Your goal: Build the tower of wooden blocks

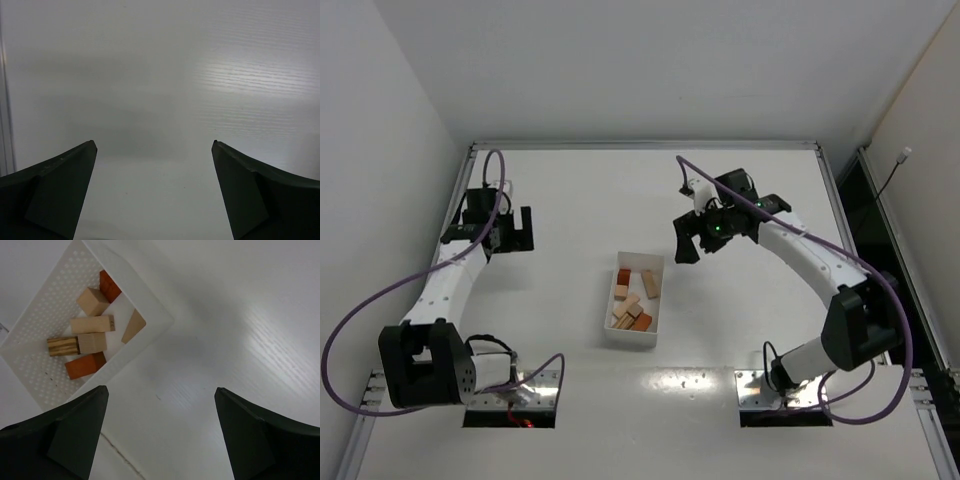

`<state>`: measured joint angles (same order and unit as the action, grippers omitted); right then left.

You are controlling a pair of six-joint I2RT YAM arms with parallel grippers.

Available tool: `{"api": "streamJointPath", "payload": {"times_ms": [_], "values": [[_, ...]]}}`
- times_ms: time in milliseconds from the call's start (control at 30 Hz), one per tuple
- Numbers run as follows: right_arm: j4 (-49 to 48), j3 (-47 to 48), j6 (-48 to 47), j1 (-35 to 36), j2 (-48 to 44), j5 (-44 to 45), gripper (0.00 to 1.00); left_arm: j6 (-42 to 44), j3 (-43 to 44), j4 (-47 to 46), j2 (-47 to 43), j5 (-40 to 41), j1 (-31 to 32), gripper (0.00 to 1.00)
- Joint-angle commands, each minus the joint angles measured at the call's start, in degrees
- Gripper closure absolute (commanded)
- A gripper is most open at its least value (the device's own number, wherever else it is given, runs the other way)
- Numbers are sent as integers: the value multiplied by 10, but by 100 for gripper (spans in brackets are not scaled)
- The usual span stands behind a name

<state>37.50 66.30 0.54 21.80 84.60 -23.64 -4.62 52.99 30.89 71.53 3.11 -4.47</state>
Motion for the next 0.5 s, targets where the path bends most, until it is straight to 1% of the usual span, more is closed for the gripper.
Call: {"api": "streamJointPath", "payload": {"times_ms": [0,100,200,267,367,433,467], "values": [[-15,-13,82,38,-1,10,15,-4,-6,3,-39,40,-20,0],[-15,-19,106,76,-14,-27,15,2,-24,3,-56,52,-20,0],[-9,-37,112,104,-22,-40,17,8,-39,3,-69,65,-26,0],[-9,-49,125,110,-29,-46,17,8,-39,3,-69,71,-26,0],[-22,-90,157,123,-29,-35,17,8,-33,3,-69,96,-26,0],[-15,-103,189,123,-22,-2,21,2,-26,3,-64,102,-26,0],[-9,-108,199,117,-22,6,21,2,-26,3,-64,102,-26,0]]}}
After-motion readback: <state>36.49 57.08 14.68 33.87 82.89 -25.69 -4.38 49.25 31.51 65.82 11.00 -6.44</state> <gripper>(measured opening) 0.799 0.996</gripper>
